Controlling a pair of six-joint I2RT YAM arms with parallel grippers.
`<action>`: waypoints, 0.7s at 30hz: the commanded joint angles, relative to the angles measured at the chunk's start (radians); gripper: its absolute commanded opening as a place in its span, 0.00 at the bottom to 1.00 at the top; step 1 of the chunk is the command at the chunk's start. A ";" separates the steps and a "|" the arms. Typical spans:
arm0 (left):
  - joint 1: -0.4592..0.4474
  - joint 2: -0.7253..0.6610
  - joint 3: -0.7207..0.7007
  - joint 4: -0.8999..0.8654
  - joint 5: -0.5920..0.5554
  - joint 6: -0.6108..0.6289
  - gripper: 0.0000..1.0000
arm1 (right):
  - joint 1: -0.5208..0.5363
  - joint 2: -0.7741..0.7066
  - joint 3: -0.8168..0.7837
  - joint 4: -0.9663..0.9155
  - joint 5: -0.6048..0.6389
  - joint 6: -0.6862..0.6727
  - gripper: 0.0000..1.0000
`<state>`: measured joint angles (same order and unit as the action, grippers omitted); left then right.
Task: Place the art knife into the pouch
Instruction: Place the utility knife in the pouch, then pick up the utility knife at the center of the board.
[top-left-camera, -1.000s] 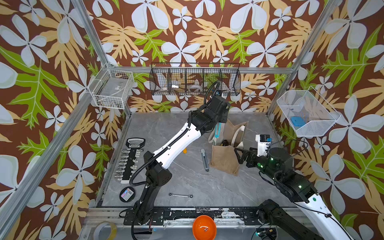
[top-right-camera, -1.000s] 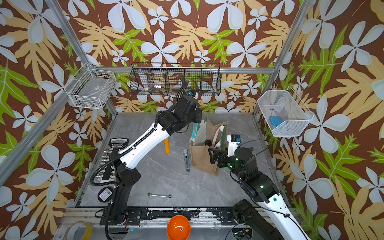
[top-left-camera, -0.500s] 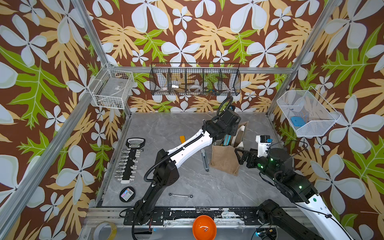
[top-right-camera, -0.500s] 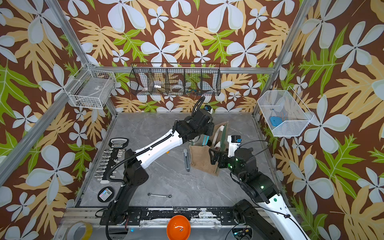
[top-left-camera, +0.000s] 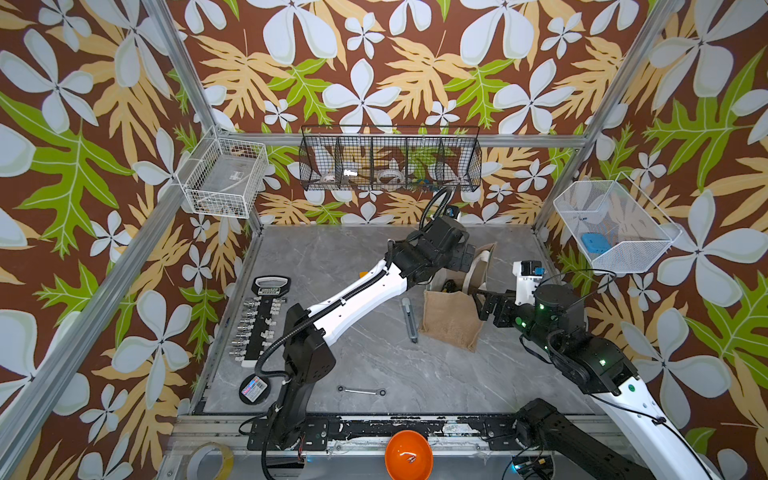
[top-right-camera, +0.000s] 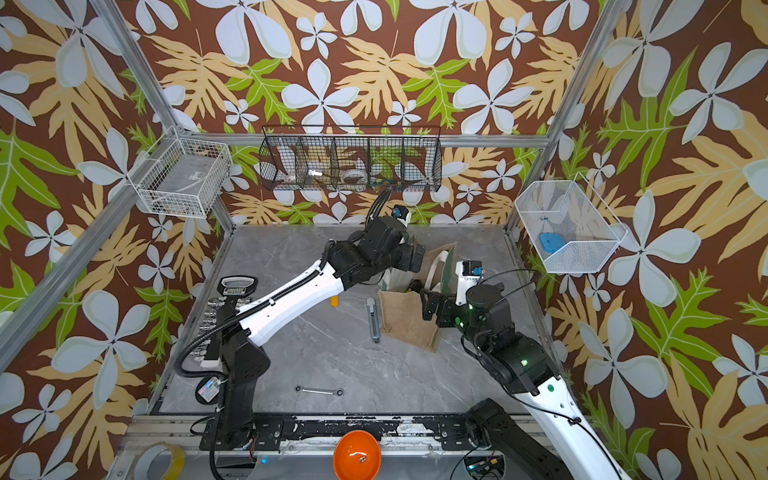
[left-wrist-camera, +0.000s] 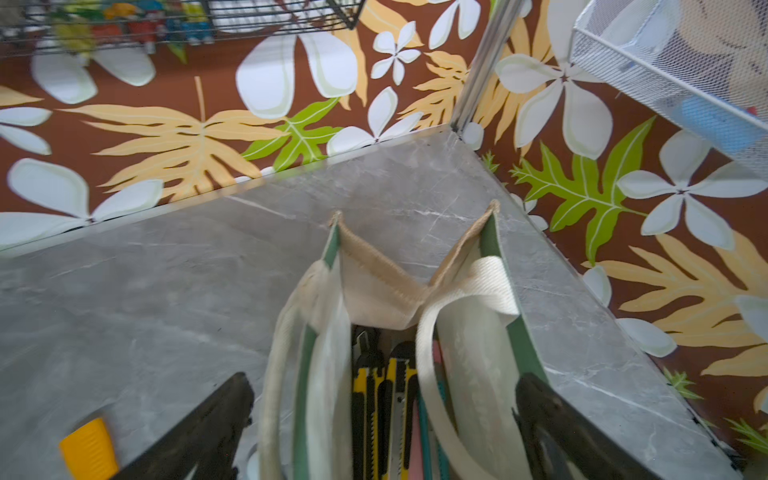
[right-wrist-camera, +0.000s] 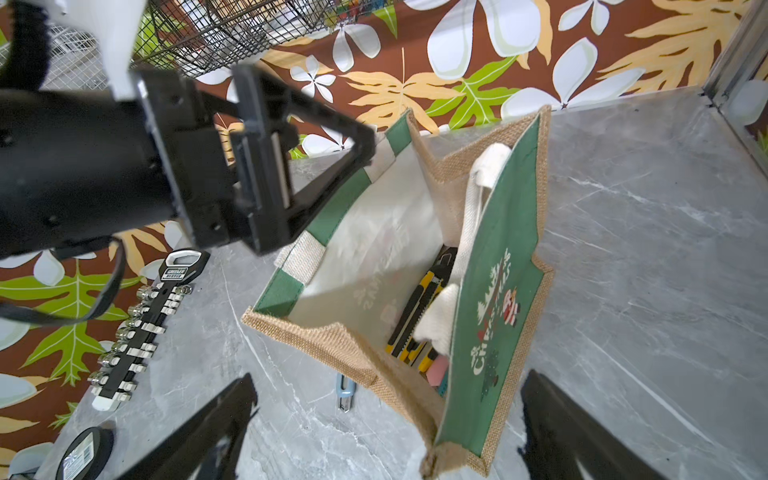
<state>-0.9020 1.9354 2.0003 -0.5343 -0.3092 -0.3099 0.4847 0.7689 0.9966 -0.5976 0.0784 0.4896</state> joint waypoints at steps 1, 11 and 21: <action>0.008 -0.116 -0.138 0.090 -0.087 0.004 1.00 | 0.000 0.050 0.037 0.023 0.009 -0.037 1.00; 0.037 -0.726 -0.867 0.291 -0.118 -0.188 1.00 | 0.154 0.426 0.318 0.032 0.098 -0.100 0.97; 0.055 -1.219 -1.302 0.178 -0.148 -0.426 1.00 | 0.306 0.897 0.629 0.048 0.025 -0.129 0.93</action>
<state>-0.8490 0.7750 0.7437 -0.3058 -0.4259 -0.6415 0.7715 1.5883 1.5620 -0.5423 0.1089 0.3809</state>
